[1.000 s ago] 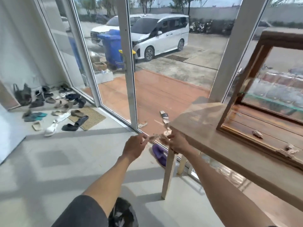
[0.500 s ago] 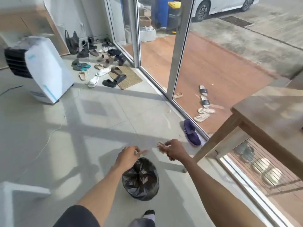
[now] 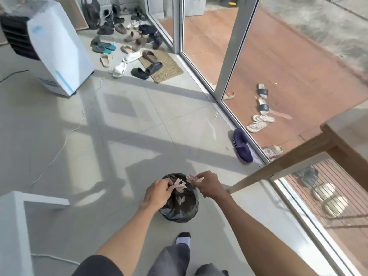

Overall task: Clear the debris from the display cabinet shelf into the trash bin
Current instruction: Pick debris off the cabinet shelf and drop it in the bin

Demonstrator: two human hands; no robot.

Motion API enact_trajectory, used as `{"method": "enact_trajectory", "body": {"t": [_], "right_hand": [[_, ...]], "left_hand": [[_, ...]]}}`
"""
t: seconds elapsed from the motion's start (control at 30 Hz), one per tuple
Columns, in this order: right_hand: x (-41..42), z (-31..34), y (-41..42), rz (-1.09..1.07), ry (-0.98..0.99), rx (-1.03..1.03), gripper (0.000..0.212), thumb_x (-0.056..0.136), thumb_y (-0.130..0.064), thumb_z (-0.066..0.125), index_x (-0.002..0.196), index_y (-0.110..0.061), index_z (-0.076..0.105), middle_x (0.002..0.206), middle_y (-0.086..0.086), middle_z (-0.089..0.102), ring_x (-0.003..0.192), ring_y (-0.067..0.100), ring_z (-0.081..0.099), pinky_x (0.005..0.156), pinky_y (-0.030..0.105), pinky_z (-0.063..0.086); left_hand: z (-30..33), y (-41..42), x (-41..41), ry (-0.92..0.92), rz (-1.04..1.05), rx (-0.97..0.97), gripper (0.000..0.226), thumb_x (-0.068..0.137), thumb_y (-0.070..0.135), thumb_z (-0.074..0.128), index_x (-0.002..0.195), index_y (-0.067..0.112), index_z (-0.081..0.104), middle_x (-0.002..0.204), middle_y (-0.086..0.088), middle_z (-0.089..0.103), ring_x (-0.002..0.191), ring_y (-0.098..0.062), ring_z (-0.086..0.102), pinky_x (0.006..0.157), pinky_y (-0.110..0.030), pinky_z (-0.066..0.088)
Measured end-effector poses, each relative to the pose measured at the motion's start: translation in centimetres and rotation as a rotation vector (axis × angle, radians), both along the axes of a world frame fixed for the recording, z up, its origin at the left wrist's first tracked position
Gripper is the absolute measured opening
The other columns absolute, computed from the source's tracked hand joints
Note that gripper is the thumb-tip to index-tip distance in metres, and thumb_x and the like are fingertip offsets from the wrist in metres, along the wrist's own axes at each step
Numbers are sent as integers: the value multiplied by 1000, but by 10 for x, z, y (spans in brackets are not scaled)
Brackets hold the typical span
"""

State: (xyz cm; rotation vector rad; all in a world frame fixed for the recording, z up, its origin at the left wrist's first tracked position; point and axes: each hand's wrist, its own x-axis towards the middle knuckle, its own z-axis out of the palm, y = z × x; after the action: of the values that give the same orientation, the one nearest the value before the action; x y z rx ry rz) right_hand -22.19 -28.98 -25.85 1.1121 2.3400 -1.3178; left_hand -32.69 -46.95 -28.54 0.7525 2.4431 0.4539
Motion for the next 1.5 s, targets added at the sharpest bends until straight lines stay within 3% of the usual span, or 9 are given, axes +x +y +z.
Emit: {"method": "enact_trajectory", "body": {"t": [0.27,0.43,0.63,0.77,0.9,1.1,1.2,1.33,1.5], "right_hand": [[-5,-7,-5,58,-52,-39,29,86,-21,72,112,-6,73,79,5,67,28,5,48,37,18,42],[-8,2,-5,72,-41,-33,25,88,-23,71,111,-12,72,61,1,62,29,8,49,40,20,43],[-3,24,8,87,19,17,20,91,-34,66,106,-21,73,54,-4,62,34,7,54,52,24,50],[-7,54,38,27,87,64,22,91,-31,64,108,-20,72,58,1,66,41,10,56,45,19,47],[-2,97,71,-113,184,95,18,91,-30,64,105,-22,72,60,3,64,44,10,55,40,14,40],[27,153,114,-200,303,199,17,91,-26,66,106,-18,72,60,5,65,40,6,53,43,13,42],[55,171,134,-266,333,257,17,91,-27,65,105,-21,72,64,3,69,45,5,57,49,15,45],[100,191,153,-307,340,265,20,91,-32,67,108,-23,73,81,5,75,63,15,66,71,32,56],[184,220,175,-414,351,289,20,91,-23,70,109,-15,74,95,12,75,66,16,64,58,24,53]], "left_hand": [[-2,-19,-13,-34,20,-2,23,94,35,56,112,26,67,93,0,74,86,-22,68,77,-35,54],[2,-28,-19,-29,0,-7,22,95,36,55,110,26,68,87,-1,74,68,-21,64,71,-34,55],[27,-14,-29,-33,-49,24,26,97,34,53,115,20,66,96,-10,75,78,-27,69,72,-36,55],[65,18,-50,10,-105,95,25,98,35,53,113,21,67,102,-9,74,71,-17,60,74,-32,50],[108,57,-68,67,-104,196,23,94,43,52,102,29,67,76,3,66,81,-24,64,71,-33,48],[165,122,-63,118,-170,374,22,94,39,54,102,25,69,59,7,56,66,-21,57,64,-33,46],[187,159,-44,95,-222,456,22,95,37,53,101,24,69,59,3,54,63,-20,56,61,-33,45],[215,204,-7,60,-297,508,15,94,35,55,91,28,68,63,2,56,66,-19,56,67,-36,48],[229,266,58,97,-482,561,12,92,30,62,92,23,72,75,3,65,78,-19,61,71,-31,45]]}}
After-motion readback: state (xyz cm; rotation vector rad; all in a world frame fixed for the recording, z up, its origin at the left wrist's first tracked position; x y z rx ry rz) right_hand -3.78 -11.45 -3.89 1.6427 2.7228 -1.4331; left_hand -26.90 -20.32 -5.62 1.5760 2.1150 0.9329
